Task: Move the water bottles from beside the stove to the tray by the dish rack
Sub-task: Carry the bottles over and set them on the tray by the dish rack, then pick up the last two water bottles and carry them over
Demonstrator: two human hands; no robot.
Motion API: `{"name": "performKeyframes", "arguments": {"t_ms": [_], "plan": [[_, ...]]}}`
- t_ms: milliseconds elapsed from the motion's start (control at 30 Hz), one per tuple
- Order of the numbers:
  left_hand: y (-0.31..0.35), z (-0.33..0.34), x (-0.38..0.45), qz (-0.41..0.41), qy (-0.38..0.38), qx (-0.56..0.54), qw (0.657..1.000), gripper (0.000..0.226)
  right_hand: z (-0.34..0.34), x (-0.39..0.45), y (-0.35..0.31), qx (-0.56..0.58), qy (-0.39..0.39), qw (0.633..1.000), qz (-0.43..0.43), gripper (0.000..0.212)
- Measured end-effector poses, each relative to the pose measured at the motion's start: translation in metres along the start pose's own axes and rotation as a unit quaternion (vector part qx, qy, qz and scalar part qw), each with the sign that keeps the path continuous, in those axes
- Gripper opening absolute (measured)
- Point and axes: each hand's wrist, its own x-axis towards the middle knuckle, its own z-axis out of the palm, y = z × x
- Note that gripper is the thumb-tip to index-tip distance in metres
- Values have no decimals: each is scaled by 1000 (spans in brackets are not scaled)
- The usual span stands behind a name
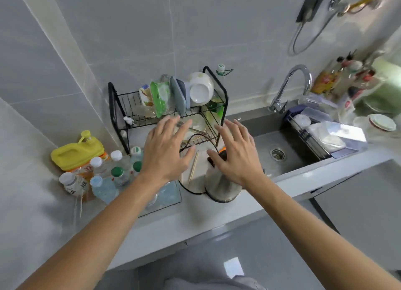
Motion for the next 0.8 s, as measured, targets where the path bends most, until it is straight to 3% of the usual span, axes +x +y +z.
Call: {"name": "performKeyframes", "arguments": {"t_ms": [167,400,533,800], "plan": [[122,13,50,88,1,-27,996,71,-72,-44,96,-12,51,994,94,73],[358,51,88,234,-10,-74,969,71,-183,-167,259,-63,103,960,254,74],[503,78,81,328,-32,-122,936,69,-243,-258,331,-92,137,918,360,74],[755,121,11,512,-88,-182,835,72,-329,-459,413,-146,191,801,548,79]]}}
